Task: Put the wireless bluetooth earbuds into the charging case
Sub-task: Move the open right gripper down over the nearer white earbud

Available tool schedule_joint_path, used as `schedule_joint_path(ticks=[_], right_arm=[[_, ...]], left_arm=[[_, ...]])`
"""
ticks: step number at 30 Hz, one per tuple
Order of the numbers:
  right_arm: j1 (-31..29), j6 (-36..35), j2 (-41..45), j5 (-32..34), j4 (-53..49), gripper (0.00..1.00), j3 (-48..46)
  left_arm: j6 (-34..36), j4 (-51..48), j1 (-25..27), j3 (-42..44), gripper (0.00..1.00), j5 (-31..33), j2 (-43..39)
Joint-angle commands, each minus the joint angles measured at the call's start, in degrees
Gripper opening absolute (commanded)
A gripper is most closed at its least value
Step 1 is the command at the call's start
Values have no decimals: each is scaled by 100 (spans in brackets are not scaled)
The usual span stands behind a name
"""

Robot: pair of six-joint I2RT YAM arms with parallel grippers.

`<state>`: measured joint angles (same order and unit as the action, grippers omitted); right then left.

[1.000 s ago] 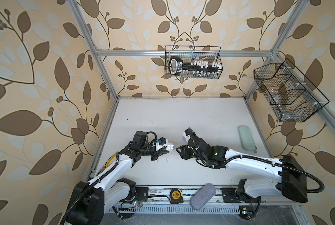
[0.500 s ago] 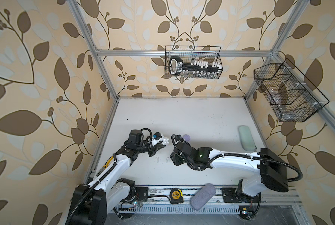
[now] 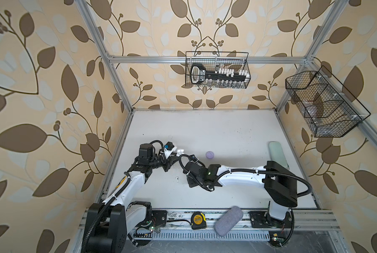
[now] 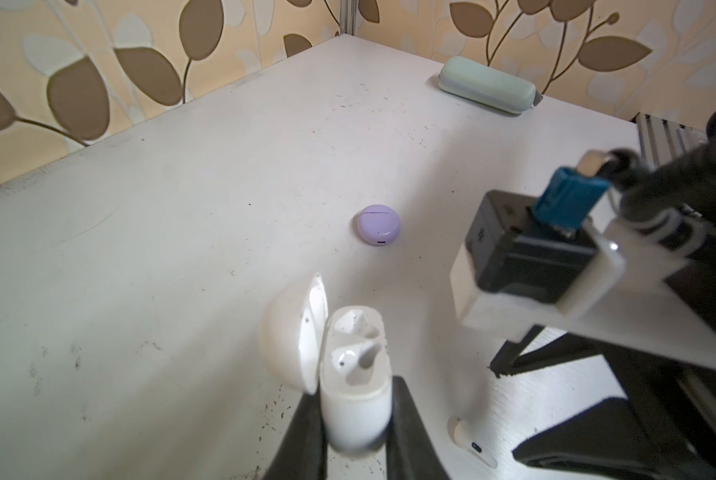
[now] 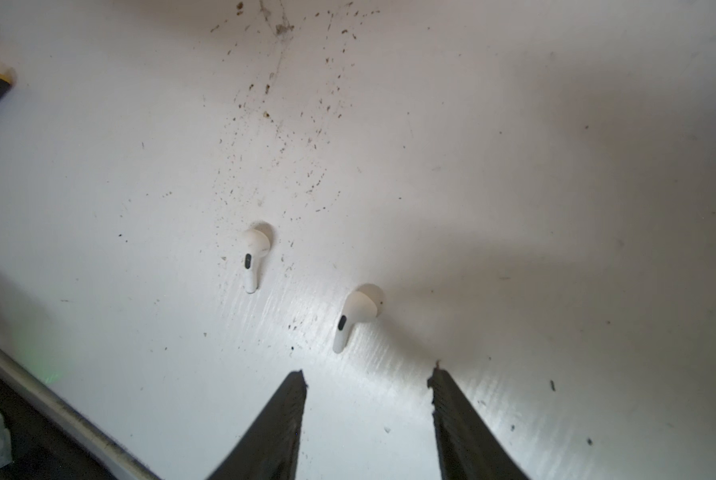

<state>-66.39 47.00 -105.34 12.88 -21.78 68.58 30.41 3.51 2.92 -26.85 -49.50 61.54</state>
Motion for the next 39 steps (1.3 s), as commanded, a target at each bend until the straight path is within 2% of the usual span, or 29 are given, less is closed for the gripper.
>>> schedule_joint_path(ticks=[1, 18, 24, 39], right_arm=[[-45, 160, -251, 33, -318, 48, 231], [-108, 68, -935, 100, -611, 40, 849], [-110, 11, -1160, 310, -895, 37, 1121], [-85, -44, -1127, 556, -1133, 28, 1128]], left_arm=[[-112, 273, -36, -75, 0, -262, 24], [-202, 300, -46, -90, 0, -289, 92], [-211, 300, -46, -91, 0, -285, 113], [-253, 309, -54, -94, 0, -148, 130]])
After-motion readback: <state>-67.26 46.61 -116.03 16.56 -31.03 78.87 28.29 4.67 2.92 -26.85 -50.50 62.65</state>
